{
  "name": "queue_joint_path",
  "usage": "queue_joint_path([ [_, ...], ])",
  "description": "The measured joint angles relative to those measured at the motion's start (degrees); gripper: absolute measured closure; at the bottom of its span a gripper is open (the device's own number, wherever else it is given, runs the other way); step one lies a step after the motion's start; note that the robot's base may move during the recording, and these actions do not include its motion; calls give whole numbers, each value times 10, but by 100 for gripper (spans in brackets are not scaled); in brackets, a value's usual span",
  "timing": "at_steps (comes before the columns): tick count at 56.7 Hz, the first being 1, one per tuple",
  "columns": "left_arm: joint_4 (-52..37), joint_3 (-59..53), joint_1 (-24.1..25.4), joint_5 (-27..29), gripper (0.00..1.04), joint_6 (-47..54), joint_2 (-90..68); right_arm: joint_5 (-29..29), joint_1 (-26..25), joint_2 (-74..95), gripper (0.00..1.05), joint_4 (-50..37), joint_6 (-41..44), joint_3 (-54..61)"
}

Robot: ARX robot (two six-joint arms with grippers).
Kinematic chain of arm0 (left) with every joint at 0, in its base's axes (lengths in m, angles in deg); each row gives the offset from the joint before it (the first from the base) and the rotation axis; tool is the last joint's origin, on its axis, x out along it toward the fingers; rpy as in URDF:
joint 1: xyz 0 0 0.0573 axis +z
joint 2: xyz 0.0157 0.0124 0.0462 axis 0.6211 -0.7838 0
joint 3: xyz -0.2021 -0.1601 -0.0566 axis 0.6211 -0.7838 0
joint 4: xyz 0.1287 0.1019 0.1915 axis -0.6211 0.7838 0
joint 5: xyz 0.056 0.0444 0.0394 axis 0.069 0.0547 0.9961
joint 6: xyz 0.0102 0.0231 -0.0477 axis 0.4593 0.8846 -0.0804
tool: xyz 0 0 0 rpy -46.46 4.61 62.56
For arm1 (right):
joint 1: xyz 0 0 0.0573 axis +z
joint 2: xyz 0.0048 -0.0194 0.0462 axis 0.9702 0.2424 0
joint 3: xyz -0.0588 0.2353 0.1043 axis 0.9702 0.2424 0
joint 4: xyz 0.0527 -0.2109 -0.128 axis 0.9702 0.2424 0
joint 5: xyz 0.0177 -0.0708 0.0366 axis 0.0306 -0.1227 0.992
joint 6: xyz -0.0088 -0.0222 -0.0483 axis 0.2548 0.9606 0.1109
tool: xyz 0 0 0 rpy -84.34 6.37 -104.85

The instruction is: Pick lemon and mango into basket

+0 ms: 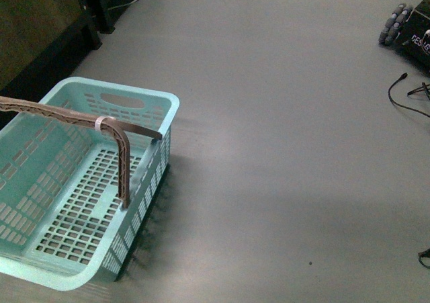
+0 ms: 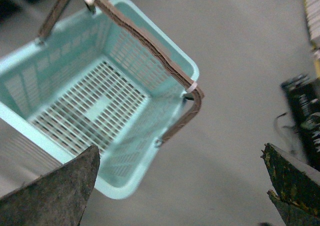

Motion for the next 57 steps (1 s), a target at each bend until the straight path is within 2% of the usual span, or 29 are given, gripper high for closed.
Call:
queue_joint_path([
  [10,-143,25,97,-72,7,-128,-162,0,0,0,9,0,0,0],
  [15,-221,39,138,-75,7,-160,-269,0,0,0,9,0,0,0],
  [19,-280,56,151,-57,7,-175,-366,0,0,0,9,0,0,0],
  [28,-378,99,129,-17,7,-203,-553,0,0,0,9,0,0,0],
  [36,-423,145,94,18,7,-229,-669,0,0,0,9,0,0,0],
  [57,-441,294,8,65,7,-273,-848,0,0,0,9,0,0,0],
])
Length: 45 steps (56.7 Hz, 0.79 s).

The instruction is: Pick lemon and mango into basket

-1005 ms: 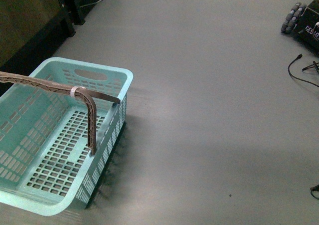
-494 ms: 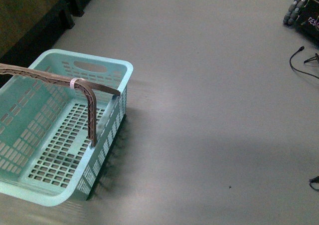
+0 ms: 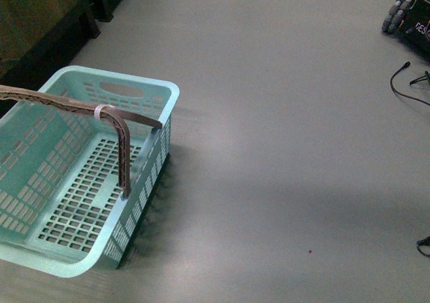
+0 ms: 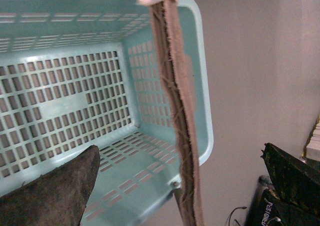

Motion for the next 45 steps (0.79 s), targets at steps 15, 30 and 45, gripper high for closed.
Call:
queue_joint_path([
  [15,15,98,-33,13,7,-7,-102,0,0,0,9,0,0,0],
  [30,31,184,-49,22,7,-16,-179,0,0,0,9,0,0,0],
  [45,50,224,-65,29,20,-13,-213,0,0,0,9,0,0,0],
])
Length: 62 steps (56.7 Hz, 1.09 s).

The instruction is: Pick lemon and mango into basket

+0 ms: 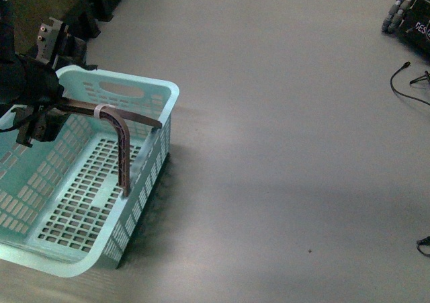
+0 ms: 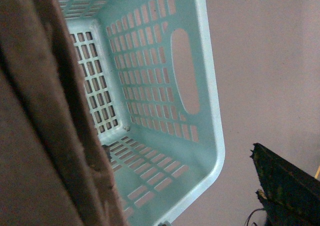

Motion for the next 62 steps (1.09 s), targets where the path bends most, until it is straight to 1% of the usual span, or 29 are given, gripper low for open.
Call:
queue_joint_path([
  [1,0,0,-1,0,26,0,-2,0,0,0,9,0,0,0],
  [2,0,0,-1,0,27,0,-2,0,0,0,9,0,0,0],
  [4,1,0,-2,2,33,0,-2,0,0,0,9,0,0,0],
  [6,1,0,-3,2,42,-1,-2,0,0,0,9,0,0,0],
  [8,3,0,-3,6,49,-2,-2,0,0,0,9,0,0,0],
  [9,6,0,-3,7,54,-4,-2,0,0,0,9,0,0,0],
  [11,9,-2,-3,12,61,-12,-2,0,0,0,9,0,0,0],
  [17,18,-12,-3,12,75,-42,11,0,0,0,9,0,0,0],
  [25,28,-42,-4,18,76,-43,46,0,0,0,9,0,0,0],
  [37,57,-117,-4,17,76,-66,172,0,0,0,9,0,0,0],
  [44,83,-161,-2,15,76,-73,282,0,0,0,9,0,0,0],
  [52,134,-202,0,10,76,-101,425,0,0,0,9,0,0,0],
  [62,195,-212,-4,-3,76,-133,571,0,0,0,9,0,0,0],
])
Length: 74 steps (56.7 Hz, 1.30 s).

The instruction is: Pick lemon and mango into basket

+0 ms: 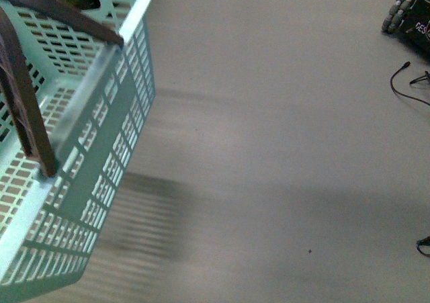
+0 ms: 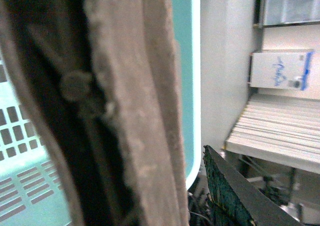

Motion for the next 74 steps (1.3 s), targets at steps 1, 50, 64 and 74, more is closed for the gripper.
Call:
queue_joint_path([
  [1,5,0,-1,0,76,-3,17,0,0,0,9,0,0,0],
  [50,99,47,-50,11,77,-10,162,0,0,0,9,0,0,0],
  [64,99,47,-50,11,77,-9,162,0,0,0,9,0,0,0],
  [74,99,47,-50,11,77,-10,162,0,0,0,9,0,0,0],
])
